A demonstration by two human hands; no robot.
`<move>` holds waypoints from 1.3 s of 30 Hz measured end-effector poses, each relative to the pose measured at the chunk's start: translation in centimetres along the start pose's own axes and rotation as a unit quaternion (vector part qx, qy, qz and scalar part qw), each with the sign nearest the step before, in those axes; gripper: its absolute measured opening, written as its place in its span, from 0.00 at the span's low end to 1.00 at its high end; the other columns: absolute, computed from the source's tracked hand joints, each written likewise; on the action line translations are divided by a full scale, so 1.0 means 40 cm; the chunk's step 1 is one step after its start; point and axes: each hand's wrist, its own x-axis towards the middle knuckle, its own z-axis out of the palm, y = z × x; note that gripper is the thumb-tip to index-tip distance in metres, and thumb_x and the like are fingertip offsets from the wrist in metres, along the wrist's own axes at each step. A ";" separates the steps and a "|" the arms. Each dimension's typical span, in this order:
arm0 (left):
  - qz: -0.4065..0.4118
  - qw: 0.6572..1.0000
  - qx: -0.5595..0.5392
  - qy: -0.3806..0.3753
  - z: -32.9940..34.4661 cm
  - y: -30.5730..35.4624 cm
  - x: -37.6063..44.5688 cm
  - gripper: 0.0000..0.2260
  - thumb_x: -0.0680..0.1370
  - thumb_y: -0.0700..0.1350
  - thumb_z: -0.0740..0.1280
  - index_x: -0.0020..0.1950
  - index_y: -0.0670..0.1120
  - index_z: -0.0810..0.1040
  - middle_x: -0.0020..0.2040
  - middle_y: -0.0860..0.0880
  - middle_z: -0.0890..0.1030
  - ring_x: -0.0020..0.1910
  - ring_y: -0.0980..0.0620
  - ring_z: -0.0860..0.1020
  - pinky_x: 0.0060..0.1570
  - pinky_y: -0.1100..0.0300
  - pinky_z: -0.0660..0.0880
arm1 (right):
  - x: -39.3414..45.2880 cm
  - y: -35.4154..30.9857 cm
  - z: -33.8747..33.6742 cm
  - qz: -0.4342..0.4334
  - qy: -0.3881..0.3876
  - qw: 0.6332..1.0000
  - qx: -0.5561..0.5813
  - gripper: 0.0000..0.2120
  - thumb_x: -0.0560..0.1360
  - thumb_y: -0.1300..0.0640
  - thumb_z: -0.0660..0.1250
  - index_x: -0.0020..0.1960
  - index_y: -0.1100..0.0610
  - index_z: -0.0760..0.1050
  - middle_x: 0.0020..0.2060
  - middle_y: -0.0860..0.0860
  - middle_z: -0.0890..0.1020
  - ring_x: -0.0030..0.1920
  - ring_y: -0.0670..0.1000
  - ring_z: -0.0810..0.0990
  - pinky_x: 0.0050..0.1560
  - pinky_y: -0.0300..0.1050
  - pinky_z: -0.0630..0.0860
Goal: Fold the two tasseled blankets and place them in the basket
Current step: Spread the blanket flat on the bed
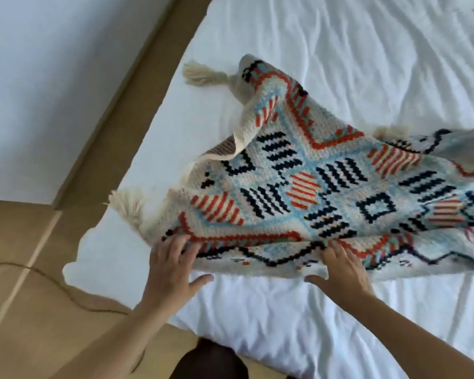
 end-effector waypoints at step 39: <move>0.239 0.952 0.191 0.015 0.264 1.204 -0.024 0.11 0.69 0.37 0.76 0.50 0.42 0.82 0.64 0.38 0.76 0.64 0.33 0.72 0.62 0.29 0.65 | -0.329 1.091 0.204 0.178 0.174 0.524 0.815 0.05 0.79 0.60 0.71 0.51 0.63 0.81 0.38 0.54 0.84 0.37 0.51 0.84 0.36 0.45 0.82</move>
